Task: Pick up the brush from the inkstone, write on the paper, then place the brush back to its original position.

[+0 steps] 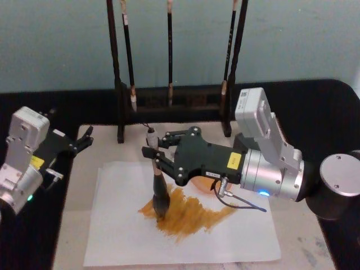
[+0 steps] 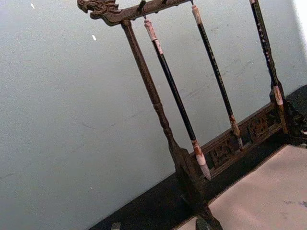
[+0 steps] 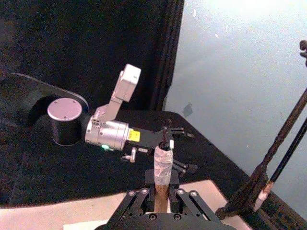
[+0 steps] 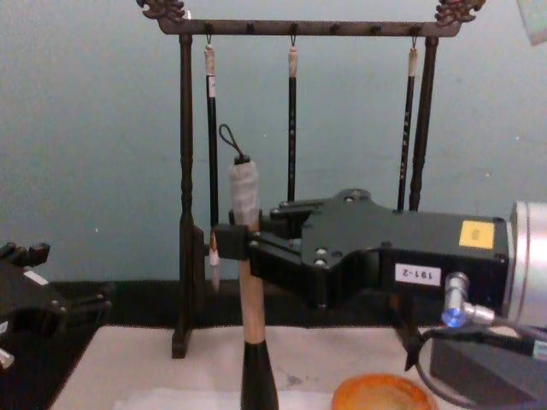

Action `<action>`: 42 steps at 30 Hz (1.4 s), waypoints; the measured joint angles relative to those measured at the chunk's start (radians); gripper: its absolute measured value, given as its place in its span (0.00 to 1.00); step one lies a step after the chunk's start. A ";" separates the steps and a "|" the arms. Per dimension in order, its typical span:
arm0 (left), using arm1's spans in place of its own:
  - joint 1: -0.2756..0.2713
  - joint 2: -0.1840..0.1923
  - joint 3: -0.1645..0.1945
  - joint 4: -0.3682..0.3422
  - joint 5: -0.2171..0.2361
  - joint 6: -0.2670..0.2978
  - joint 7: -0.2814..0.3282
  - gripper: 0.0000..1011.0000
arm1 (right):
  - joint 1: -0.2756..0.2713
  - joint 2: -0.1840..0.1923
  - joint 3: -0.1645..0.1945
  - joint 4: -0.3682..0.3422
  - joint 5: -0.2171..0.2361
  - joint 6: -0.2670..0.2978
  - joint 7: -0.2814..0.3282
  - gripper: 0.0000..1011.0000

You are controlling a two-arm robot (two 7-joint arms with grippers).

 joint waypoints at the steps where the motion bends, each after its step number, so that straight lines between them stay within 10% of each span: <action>1: 0.000 0.000 0.000 0.000 0.000 0.000 0.000 1.00 | 0.000 0.000 0.000 0.001 0.000 0.001 -0.001 0.17; 42: 0.000 0.000 0.000 0.000 0.000 0.000 0.000 1.00 | 0.007 0.007 0.037 -0.031 0.012 0.048 -0.051 0.17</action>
